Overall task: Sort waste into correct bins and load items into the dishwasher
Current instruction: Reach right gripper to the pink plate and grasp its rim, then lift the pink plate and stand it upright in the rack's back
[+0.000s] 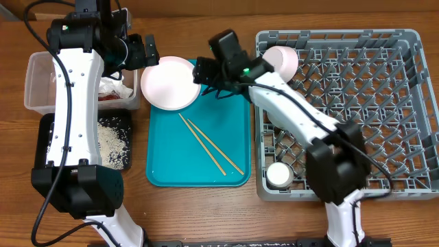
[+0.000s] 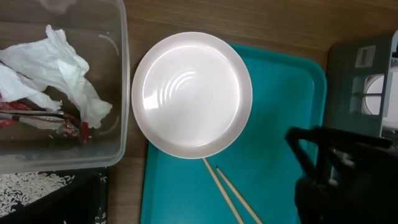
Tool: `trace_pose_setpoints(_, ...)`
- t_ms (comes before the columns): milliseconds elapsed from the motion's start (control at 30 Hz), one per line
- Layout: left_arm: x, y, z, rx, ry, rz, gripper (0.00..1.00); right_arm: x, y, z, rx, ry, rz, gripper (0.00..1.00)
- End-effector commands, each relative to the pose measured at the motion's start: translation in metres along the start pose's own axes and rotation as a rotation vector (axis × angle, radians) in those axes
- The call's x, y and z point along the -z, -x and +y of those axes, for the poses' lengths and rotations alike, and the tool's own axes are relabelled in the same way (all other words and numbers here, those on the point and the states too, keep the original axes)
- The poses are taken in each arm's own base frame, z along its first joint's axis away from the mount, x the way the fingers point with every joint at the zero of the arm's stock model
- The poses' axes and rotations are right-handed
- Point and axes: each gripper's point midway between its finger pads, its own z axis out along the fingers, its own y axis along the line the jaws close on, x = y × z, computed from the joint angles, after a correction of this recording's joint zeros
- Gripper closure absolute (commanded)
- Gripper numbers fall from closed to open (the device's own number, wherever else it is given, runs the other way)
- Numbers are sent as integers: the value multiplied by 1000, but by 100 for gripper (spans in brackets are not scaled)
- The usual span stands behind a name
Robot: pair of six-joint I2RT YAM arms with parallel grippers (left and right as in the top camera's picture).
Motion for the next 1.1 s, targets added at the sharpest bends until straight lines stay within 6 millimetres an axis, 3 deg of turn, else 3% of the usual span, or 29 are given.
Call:
trace_pose_setpoints(0, 8, 5, -5, -10, -14, -26, 0, -29, -23, 0, -19, 1, 54, 27)
trace_pose_setpoints(100, 8, 5, -5, -10, -14, -26, 0, -52, -38, -11, -44, -25, 86, 36)
trace_pose_setpoints(200, 8, 5, -5, -10, -14, -26, 0, -70, -52, -22, -73, -57, 121, 50)
trace_pose_setpoints(567, 8, 5, -5, -10, -14, -26, 0, -92, -66, -47, -107, -160, 106, 73)
trace_pose_setpoints(633, 8, 5, -5, -10, -14, -26, 0, -92, -65, -47, -108, -161, 106, 82)
trace_pose_setpoints(700, 8, 5, -5, -10, -14, -26, 0, -91, -63, -49, -114, -165, 107, 96)
trace_pose_setpoints(733, 8, 5, -5, -10, -14, -26, 0, -89, -62, -51, -124, -171, 111, 96)
trace_pose_setpoints(933, 8, 5, -5, -10, -14, -26, 0, -40, -13, -46, -136, -163, 69, 96)
trace_pose_setpoints(1067, 8, 5, -5, -10, -14, -26, 0, 24, 39, -32, -104, -134, -66, 96)
